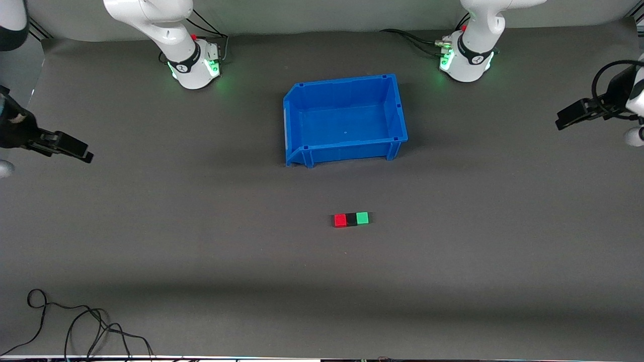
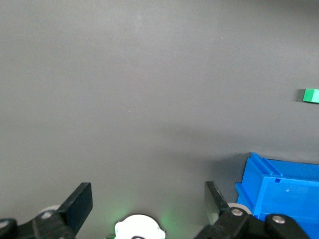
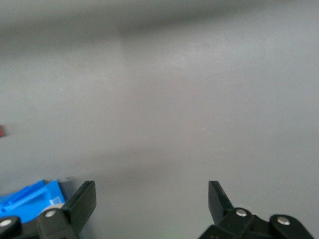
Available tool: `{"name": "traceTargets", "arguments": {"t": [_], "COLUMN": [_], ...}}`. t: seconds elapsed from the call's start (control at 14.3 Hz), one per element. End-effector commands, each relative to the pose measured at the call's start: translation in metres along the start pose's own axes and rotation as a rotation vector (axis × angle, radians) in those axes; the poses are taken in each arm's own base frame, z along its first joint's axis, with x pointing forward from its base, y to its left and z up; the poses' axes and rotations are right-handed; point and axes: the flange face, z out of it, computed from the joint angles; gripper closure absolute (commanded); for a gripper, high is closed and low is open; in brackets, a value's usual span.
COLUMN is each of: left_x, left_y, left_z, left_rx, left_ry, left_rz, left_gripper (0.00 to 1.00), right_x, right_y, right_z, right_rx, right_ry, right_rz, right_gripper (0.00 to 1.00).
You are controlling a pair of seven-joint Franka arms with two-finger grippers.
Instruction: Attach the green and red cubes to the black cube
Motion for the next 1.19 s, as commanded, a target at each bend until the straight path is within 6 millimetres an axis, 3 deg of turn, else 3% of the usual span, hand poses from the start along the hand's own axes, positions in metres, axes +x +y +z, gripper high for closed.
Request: {"name": "traceTargets", "arguments": {"t": [0.0, 0.14, 0.49, 0.7, 0.84, 1.12], "left_x": [0.001, 0.013, 0.023, 0.032, 0.034, 0.028], "left_y": [0.008, 0.011, -0.001, -0.008, -0.016, -0.010], "left_z": [-0.002, 0.003, -0.019, -0.021, -0.022, -0.020], "left_rx": [-0.003, -0.005, -0.010, -0.013, -0.022, -0.014], "left_ry": [0.036, 0.065, 0.095, 0.074, 0.077, 0.056], "left_rz": [0.060, 0.068, 0.120, 0.134, 0.158, 0.175], "left_gripper": [0.00, 0.00, 0.00, 0.00, 0.00, 0.00], "right_x": [-0.008, -0.008, -0.006, -0.005, -0.005, -0.005], "right_y": [0.009, 0.015, 0.013, 0.009, 0.007, 0.006], "right_z": [0.000, 0.000, 0.004, 0.004, 0.004, 0.004], "right_rx": [-0.016, -0.009, -0.008, -0.008, -0.008, -0.008], "right_ry": [0.008, 0.007, 0.001, 0.001, -0.001, 0.001], "right_rz": [-0.070, -0.094, -0.101, -0.104, -0.107, -0.110], "right_gripper": [0.00, 0.00, 0.00, 0.00, 0.00, 0.00]}}
